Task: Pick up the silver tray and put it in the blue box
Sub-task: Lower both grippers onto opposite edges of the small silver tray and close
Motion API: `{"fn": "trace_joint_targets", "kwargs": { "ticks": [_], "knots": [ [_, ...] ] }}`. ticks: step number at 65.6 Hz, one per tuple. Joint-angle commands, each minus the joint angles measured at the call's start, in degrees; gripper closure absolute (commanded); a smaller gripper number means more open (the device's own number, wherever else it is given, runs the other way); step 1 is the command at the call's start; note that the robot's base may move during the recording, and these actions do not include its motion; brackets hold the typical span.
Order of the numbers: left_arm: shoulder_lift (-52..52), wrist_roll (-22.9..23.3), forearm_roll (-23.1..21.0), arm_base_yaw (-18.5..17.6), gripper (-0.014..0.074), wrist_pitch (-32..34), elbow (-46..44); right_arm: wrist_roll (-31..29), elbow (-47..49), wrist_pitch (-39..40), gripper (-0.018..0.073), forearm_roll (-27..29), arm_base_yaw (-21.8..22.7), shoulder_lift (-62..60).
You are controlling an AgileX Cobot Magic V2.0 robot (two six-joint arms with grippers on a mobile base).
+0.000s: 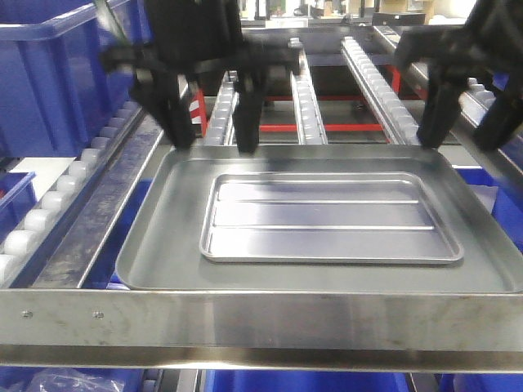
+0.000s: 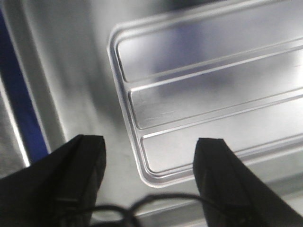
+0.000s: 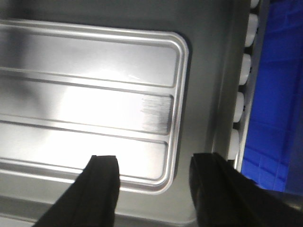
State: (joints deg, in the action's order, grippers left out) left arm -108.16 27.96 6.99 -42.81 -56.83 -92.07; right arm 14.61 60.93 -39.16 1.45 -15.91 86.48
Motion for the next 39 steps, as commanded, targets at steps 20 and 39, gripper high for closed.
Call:
{"fn": "trace_joint_targets", "kwargs": {
  "ticks": [20, 39],
  "knots": [
    [-1.8, 4.4, 1.7, 1.4, 0.0281, 2.9, -2.1, 0.4, 4.6, 1.8, 0.0114, -1.1, 2.1, 6.1],
    [-4.7, 4.4, 1.2, 1.8, 0.0281, 3.0, -2.1, 0.4, 4.6, 4.8, 0.0114, -1.4, 2.1, 10.4]
  ]
}}
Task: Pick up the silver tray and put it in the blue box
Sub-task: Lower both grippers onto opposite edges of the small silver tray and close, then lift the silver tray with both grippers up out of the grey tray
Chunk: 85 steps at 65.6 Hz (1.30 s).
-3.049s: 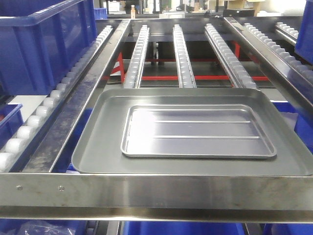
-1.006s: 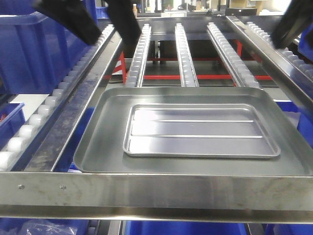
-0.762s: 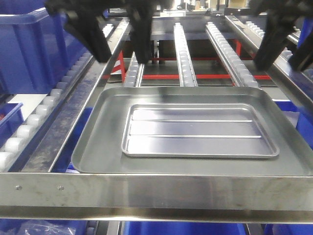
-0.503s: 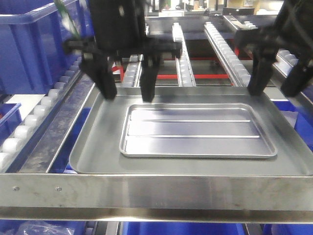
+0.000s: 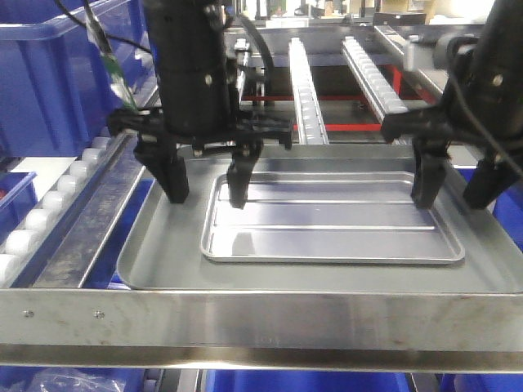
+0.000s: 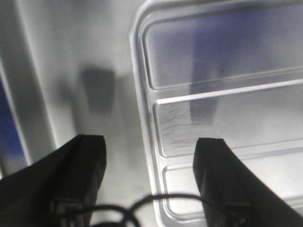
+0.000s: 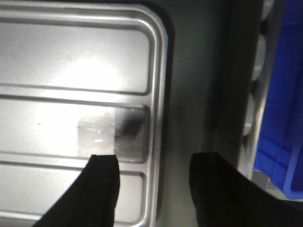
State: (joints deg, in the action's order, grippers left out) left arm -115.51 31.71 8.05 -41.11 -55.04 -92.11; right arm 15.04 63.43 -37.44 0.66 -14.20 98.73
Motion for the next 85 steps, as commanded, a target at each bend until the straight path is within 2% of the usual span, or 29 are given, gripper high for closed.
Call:
{"fn": "trace_joint_targets", "kwargs": {
  "ticks": [1, 20, 46, 52, 58, 74, 85],
  "knots": [
    [2.7, 0.6, 0.2, 0.1, 0.0281, 1.4, -2.0, 0.0, 2.1, 3.1, 0.0114, -0.7, 0.4, -1.7],
    [2.4, 0.8, -0.6, 1.2, 0.0281, 3.7, -2.0, -0.1, 2.1, 4.8, 0.0114, -0.7, 0.4, 1.0],
    [0.0, 0.8, -2.7, 1.8, 0.0281, 3.0, -1.9, -0.6, 2.1, 5.7, 0.0114, -0.7, 0.4, 1.1],
    [-0.4, 0.8, -2.8, 1.8, 0.0291, 2.3, -1.9, -0.6, 2.1, 5.7, 0.0151, -0.7, 0.4, 1.1],
    [-0.5, 0.8, -2.8, 1.8, 0.0354, 1.9, -1.9, -0.6, 2.1, 5.7, 0.0253, -0.7, 0.4, 1.1],
    [-0.5, 0.8, -2.8, 1.8, 0.0714, 1.9, -1.9, -0.6, 2.1, 4.2, 0.051, -0.7, 0.4, 1.5],
    [-0.5, 0.8, -2.4, 1.8, 0.0694, 0.5, -2.3, -0.6, 2.3, 2.6, 0.0501, -0.7, 0.4, 1.3]
  ]
}}
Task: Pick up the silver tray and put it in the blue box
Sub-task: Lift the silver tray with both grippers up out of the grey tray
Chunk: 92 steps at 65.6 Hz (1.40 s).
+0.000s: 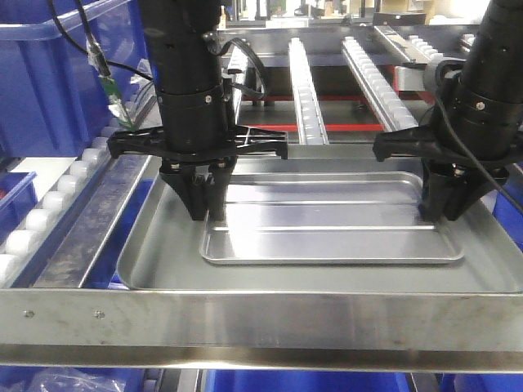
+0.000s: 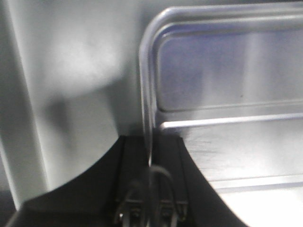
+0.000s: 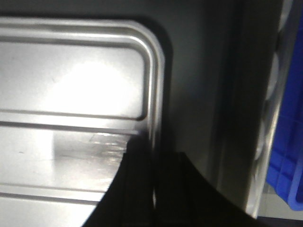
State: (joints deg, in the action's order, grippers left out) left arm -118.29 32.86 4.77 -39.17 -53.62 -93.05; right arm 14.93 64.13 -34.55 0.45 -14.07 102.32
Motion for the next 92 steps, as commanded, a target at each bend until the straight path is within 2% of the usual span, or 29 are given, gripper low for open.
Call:
{"fn": "trace_joint_targets", "kwargs": {
  "ticks": [1, 26, 45, 61, 79, 92],
  "knots": [
    [2.2, -0.4, 1.1, -0.1, 0.0694, -1.3, -1.6, -0.5, 1.7, -0.6, 0.0501, -0.5, 0.3, -2.3],
    [9.0, -0.5, 5.9, -0.1, 0.0694, -10.4, -11.3, -0.5, 8.4, -12.2, 0.0501, -1.9, 0.3, -10.0],
    [18.7, -0.5, 6.8, -0.4, 0.0694, -13.4, -11.2, -0.1, 9.4, -15.4, 0.0501, -2.0, -0.2, -20.8],
    [21.2, -0.6, 12.9, -4.7, 0.0694, -19.7, -11.2, 0.1, 9.9, -17.8, 0.0501, -2.2, -0.2, -25.5],
    [20.1, -0.5, 10.5, -5.8, 0.0694, -18.9, -11.2, 0.1, 10.5, -19.0, 0.0501, -2.2, -0.2, -25.4],
    [20.1, -0.7, 10.4, -5.8, 0.0694, -18.7, -11.2, 0.1, 10.5, -19.2, 0.0501, -2.2, -0.2, -25.4]
  ]
}}
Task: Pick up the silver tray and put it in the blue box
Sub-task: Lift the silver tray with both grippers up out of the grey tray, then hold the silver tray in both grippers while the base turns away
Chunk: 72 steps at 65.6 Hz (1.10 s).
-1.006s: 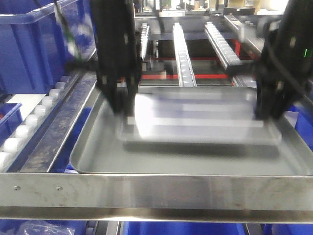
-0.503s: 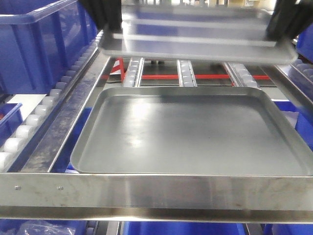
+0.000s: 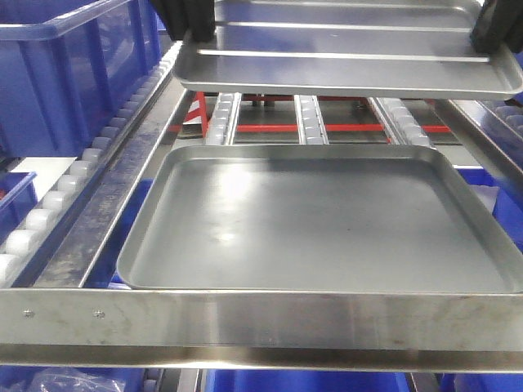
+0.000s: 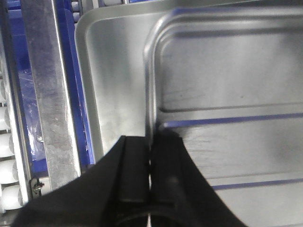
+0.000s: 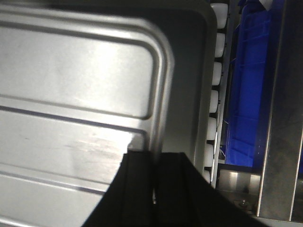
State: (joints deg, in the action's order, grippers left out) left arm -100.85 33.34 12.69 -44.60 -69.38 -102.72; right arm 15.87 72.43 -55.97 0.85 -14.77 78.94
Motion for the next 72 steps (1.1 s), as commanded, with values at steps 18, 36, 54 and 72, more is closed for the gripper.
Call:
{"fn": "trace_joint_targets", "kwargs": {
  "ticks": [18, 36, 54, 72],
  "knots": [
    [2.7, -1.2, 2.5, -0.4, 0.0694, -3.0, -1.5, -0.8, 2.2, 2.2, 0.0501, -2.6, 0.5, -2.1],
    [2.7, -1.2, 2.5, -0.4, 0.0694, -3.0, -1.5, -0.8, 2.2, 2.2, 0.0501, -2.6, 0.5, -2.1],
    [2.7, -1.2, 2.5, -0.4, 0.0694, -3.0, -1.5, -0.8, 2.2, 2.2, 0.0501, -2.6, 0.5, -2.1],
    [2.7, -1.2, 2.5, -0.4, 0.0694, -3.0, -1.5, -0.8, 2.2, 2.2, 0.0501, -2.6, 0.5, -2.1]
  ]
}}
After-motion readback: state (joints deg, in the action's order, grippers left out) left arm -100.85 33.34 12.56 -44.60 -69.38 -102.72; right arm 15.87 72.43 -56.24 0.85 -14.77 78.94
